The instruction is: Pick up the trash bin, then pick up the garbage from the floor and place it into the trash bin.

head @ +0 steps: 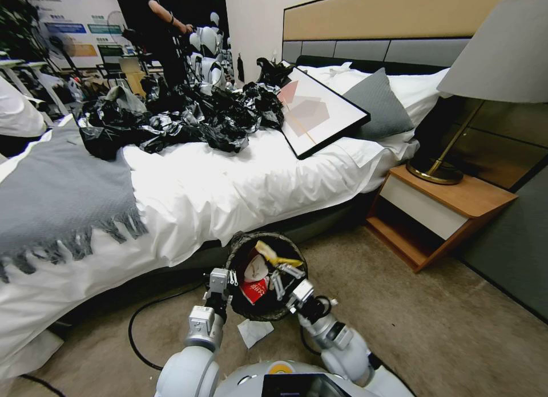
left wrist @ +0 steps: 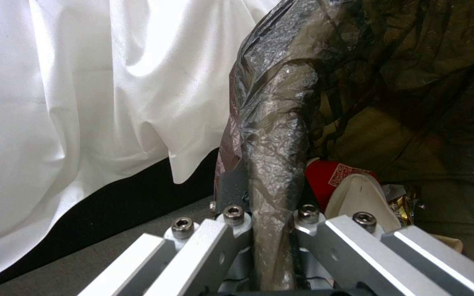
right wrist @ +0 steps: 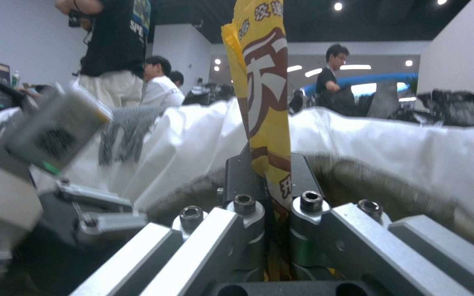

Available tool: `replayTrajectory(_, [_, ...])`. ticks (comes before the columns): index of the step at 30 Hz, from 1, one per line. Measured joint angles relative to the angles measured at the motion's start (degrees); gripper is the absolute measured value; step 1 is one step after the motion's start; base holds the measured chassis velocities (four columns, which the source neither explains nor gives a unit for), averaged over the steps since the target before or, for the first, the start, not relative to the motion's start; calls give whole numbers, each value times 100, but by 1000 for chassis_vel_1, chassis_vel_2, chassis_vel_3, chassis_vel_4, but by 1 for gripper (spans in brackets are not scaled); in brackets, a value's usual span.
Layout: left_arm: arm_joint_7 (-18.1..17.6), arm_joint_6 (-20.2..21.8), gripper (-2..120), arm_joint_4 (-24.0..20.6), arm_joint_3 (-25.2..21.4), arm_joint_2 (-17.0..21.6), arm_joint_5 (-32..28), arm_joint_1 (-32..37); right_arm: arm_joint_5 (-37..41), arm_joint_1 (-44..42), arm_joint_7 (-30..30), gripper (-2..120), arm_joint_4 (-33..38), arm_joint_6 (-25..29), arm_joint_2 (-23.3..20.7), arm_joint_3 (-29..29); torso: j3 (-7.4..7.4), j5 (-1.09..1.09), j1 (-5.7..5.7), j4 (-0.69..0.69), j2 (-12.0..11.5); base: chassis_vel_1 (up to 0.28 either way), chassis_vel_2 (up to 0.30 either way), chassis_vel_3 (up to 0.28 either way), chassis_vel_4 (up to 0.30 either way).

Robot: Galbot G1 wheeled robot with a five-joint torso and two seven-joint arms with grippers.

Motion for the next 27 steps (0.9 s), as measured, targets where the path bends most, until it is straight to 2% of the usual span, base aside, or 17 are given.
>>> replayTrajectory(6, [5, -20, 0, 0, 30, -5, 43, 24, 35, 117, 118, 0, -390, -24, 70, -67, 0, 0, 0, 0, 0, 0, 0, 0, 0])
replayTrajectory(21, [13, -44, 0, -24, 74, -2, 87, 72, 77, 376, 324, 0, -861, -245, 191, -63, 0, 0, 0, 0, 0, 0, 0, 0, 0])
replayTrajectory(24, [13, -48, 0, -27, 71, -6, 88, 70, 51, 379, 370, 12, -895, -314, 197, -63, 0, 0, 0, 0, 0, 0, 0, 0, 0])
replayTrajectory(26, [13, -49, 0, -27, 72, -10, 89, 68, 44, 375, 379, 15, -898, -318, 202, -63, 0, 0, 0, 0, 0, 0, 0, 0, 0])
replayTrajectory(27, [13, -51, 0, -27, 77, -15, 90, 67, 37, 365, 398, 22, -900, -323, 207, -63, 0, 0, 0, 0, 0, 0, 0, 0, 0])
